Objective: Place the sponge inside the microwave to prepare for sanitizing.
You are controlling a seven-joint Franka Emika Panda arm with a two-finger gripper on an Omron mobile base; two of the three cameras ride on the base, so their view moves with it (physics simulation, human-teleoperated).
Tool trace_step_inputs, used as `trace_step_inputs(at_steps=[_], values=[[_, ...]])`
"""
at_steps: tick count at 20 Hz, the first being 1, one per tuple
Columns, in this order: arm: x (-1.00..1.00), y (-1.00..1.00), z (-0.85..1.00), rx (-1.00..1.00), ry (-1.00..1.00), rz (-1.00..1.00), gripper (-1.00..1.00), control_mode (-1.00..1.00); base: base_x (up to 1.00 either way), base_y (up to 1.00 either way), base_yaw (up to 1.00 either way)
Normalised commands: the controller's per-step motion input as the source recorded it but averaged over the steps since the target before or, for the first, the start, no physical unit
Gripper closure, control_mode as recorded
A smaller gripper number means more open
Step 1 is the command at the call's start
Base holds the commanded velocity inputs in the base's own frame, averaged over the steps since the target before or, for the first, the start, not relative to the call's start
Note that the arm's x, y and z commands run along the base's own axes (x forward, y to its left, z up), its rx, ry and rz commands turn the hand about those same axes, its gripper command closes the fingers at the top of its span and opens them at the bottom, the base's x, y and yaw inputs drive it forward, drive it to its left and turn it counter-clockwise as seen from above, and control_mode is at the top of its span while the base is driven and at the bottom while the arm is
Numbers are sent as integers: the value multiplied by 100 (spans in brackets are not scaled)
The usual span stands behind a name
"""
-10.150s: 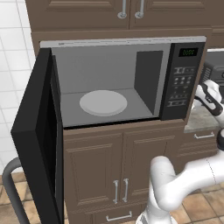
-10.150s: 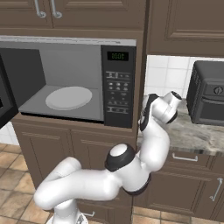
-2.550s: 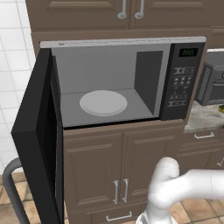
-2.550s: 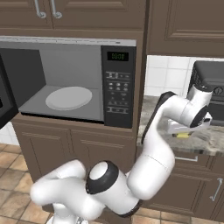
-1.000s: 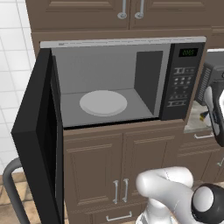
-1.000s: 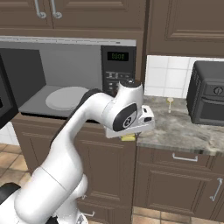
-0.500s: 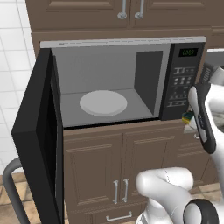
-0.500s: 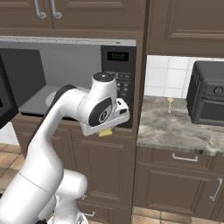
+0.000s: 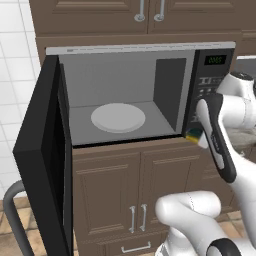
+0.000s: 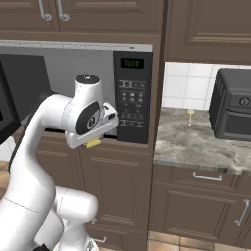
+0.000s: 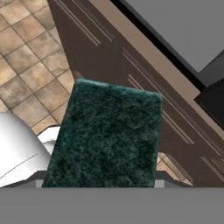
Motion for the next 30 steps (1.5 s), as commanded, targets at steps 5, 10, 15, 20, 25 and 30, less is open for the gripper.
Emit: trace_step_inputs(at_steps=[5,10,15,20,25,30], values=[[0,59,10,0,2,13,100,-100,0,0,0],[-3,47,18,2,0,1,100,-100,0,0,0],[-2,40,22,13,-1,-4,100,-100,0,0,0],[0,33,19,14,-3,-10,100,-100,0,0,0],[0,31,3,6,-8,-17,100,-100,0,0,0],[0,31,0,0,-20,-25,100,-100,0,0,0]])
